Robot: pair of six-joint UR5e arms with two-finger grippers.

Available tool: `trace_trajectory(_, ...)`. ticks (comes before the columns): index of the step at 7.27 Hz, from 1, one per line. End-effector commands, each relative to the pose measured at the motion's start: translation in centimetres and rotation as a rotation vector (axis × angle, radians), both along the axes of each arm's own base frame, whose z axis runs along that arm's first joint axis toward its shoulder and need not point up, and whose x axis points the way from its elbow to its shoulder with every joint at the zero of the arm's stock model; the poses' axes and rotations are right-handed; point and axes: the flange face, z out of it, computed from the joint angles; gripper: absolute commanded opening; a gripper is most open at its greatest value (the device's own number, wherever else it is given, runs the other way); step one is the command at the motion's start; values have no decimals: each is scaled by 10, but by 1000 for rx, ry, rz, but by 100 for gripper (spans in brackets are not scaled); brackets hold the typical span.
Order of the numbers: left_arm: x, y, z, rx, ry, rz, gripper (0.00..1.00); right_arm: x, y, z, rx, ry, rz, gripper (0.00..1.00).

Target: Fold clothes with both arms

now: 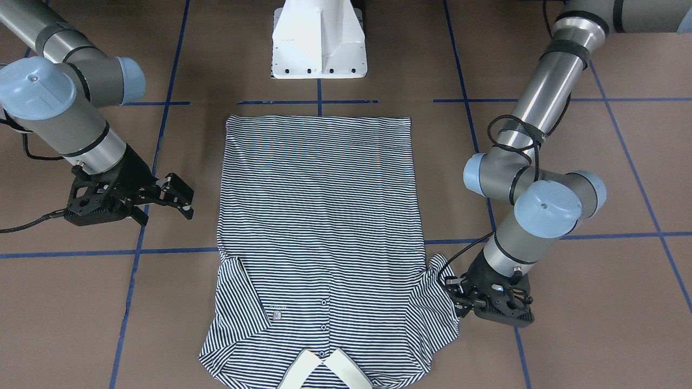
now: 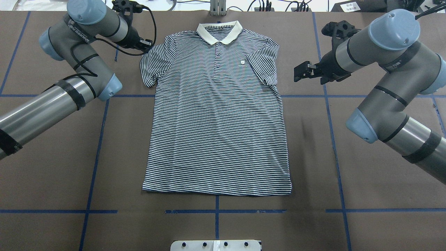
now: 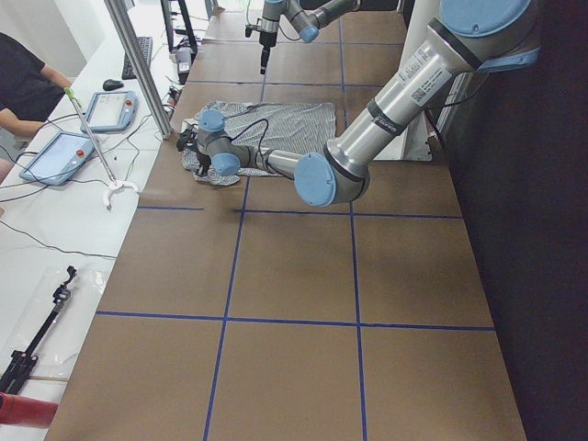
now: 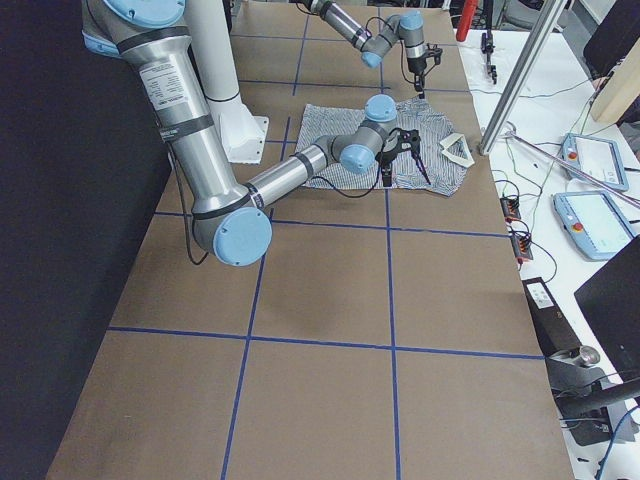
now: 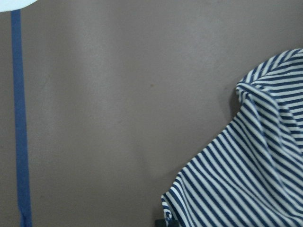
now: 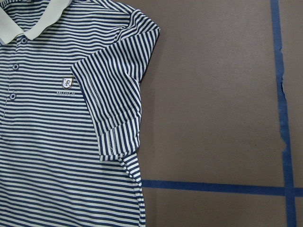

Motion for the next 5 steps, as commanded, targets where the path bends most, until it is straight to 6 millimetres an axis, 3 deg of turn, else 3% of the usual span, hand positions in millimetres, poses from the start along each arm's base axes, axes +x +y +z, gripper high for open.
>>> trace_trajectory(1,21,19,-42,-29,82,-7,0,-3,-2,4,-6,5,-2,100)
trace_trajectory(2,57,33,-62,-53,101,-12,0,-4,-1,5,-6,6,-4,100)
trace_trajectory(3,68,29,-74,-35,91,-47,0,-6,-1,7,-9,10,-6,100)
trace_trajectory(4,79,13,-83,-29,65,-92,0,-6,-1,6,-8,9,-6,100)
trace_trajectory(5,82,4,-70,-26,30,-137,0,-7,0,6,-9,9,-7,100)
